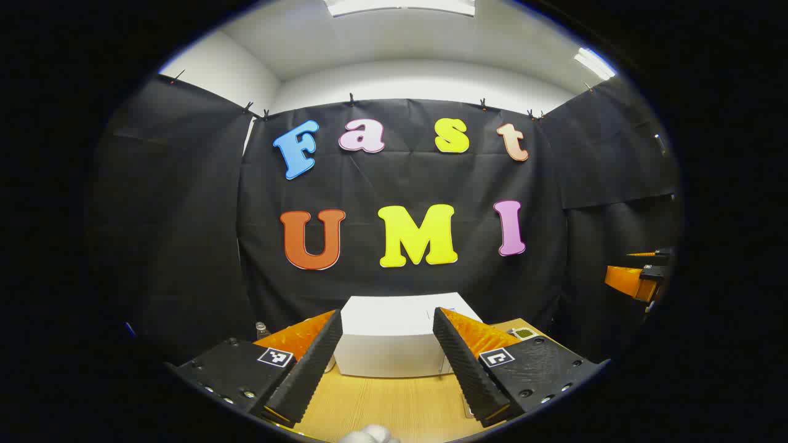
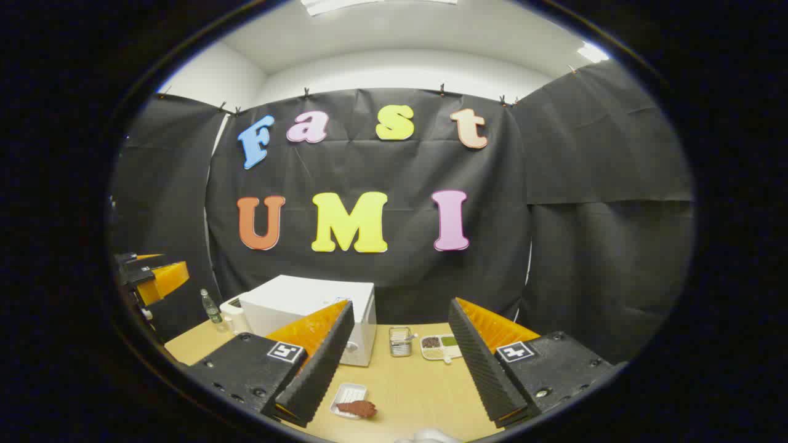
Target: Open the microwave oven with the left hand, put the food in, and close the microwave oven.
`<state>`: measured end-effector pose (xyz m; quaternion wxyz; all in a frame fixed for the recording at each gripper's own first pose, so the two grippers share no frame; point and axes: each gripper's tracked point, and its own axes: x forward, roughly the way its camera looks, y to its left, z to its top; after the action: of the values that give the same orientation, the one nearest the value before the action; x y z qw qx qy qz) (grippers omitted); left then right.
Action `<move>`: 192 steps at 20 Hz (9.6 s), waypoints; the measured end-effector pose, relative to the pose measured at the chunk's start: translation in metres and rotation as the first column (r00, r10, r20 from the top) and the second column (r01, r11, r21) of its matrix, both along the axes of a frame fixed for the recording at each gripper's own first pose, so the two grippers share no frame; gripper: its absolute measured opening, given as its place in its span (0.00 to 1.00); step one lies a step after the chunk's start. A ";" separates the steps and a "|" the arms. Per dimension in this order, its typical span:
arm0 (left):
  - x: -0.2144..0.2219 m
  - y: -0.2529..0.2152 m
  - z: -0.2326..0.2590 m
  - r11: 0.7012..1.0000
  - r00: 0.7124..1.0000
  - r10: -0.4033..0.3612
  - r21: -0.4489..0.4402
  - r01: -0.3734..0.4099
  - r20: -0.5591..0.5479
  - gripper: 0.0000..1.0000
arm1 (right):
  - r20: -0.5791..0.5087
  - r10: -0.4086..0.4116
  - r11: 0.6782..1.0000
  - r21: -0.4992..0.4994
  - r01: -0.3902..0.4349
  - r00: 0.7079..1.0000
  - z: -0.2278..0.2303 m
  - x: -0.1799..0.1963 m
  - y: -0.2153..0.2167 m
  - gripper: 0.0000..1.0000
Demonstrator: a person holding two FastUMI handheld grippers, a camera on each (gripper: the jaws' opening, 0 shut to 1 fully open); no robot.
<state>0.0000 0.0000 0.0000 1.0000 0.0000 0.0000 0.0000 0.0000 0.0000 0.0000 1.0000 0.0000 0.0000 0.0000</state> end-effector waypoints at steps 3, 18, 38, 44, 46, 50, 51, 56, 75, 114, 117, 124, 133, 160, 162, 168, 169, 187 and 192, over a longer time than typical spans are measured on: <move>-0.001 -0.001 0.002 1.000 1.000 0.000 -0.013 0.000 0.001 0.94 | 0.007 -0.003 1.000 0.004 0.003 1.000 0.003 0.001 -0.001 0.99; 0.019 0.000 -0.023 1.000 1.000 0.000 -0.023 0.000 -0.015 0.94 | 0.014 0.007 1.000 -0.014 -0.007 1.000 0.011 0.003 0.001 0.99; 0.204 -0.147 -0.240 0.984 0.965 -0.177 -0.053 0.170 -0.196 0.94 | -0.079 -0.114 0.986 -0.131 0.103 0.990 0.013 0.020 -0.055 0.99; 0.235 -0.160 -0.269 0.983 0.955 -0.184 -0.066 0.174 -0.232 0.94 | -0.101 -0.131 0.984 -0.137 0.117 0.986 0.001 0.035 -0.059 1.00; 0.241 -0.159 -0.272 0.986 0.956 -0.169 -0.055 0.160 -0.242 0.61 | -0.116 -0.112 0.987 -0.125 0.097 0.987 -0.004 0.038 -0.049 0.97; 0.251 -0.156 -0.279 0.990 0.960 -0.142 -0.015 0.143 -0.240 0.45 | -0.119 -0.086 0.990 -0.123 0.071 0.989 -0.003 0.040 -0.038 0.97; 0.245 -0.157 -0.275 0.990 0.964 -0.143 -0.016 0.143 -0.222 0.30 | -0.121 -0.084 0.990 -0.120 0.069 0.989 -0.004 0.041 -0.037 0.96; 0.241 -0.157 -0.279 0.987 0.958 -0.160 -0.055 0.151 -0.238 0.11 | -0.130 -0.071 0.993 -0.099 0.059 0.989 -0.005 0.041 -0.029 0.97; 0.159 -0.132 -0.282 0.969 0.940 -0.242 -0.017 0.245 -0.240 0.11 | -0.154 -0.020 0.997 -0.078 0.008 0.988 -0.016 0.020 -0.009 0.96; -0.067 0.206 -0.272 0.946 0.903 0.315 0.169 -0.276 -0.293 0.94 | -0.194 0.297 0.947 -0.064 -0.314 0.935 -0.070 0.008 0.120 1.00; -0.081 0.207 -0.267 0.942 0.896 0.328 0.168 -0.289 -0.299 0.94 | -0.218 0.278 0.956 -0.032 -0.291 0.936 -0.099 0.021 0.099 0.96; -0.091 0.163 -0.243 0.962 0.912 0.272 0.118 -0.247 -0.307 0.94 | -0.450 0.271 0.962 0.102 -0.252 0.851 -0.241 0.052 0.057 0.89; -0.062 0.106 -0.205 0.968 0.913 0.249 0.095 -0.231 -0.323 0.94 | -0.635 0.449 0.885 0.414 -0.214 0.629 -0.365 0.074 0.068 0.64; -0.006 0.094 -0.176 0.985 0.930 0.173 0.058 -0.163 -0.324 0.94 | -0.443 0.590 0.720 0.667 -0.192 0.675 -0.244 0.111 0.136 0.05; -0.007 0.106 -0.177 0.990 0.935 0.138 0.071 -0.121 -0.328 0.95 | -0.378 0.563 0.694 0.699 -0.172 0.735 -0.227 0.125 0.165 0.03; -0.020 0.130 -0.176 0.993 0.934 0.080 0.110 -0.044 -0.348 0.94 | -0.260 0.515 0.629 0.762 -0.153 0.817 -0.227 0.177 0.260 0.11; -0.020 0.133 -0.177 0.993 0.934 0.080 0.110 -0.044 -0.347 0.94 | -0.242 0.502 0.613 0.777 -0.143 0.830 -0.231 0.187 0.274 0.11; 0.004 0.168 -0.201 0.991 0.940 0.117 0.101 -0.088 -0.321 0.94 | -0.234 0.144 0.488 0.862 0.136 0.962 -0.309 0.361 0.401 0.02; 0.007 0.174 -0.205 0.985 0.937 0.146 0.131 -0.110 -0.316 0.94 | -0.227 0.073 0.533 0.832 0.154 0.971 -0.332 0.390 0.382 0.08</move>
<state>0.0069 0.1735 -0.2047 0.9826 0.0556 0.1646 0.0651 0.3905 0.3818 -0.3324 0.8675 0.4827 0.1177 -0.0234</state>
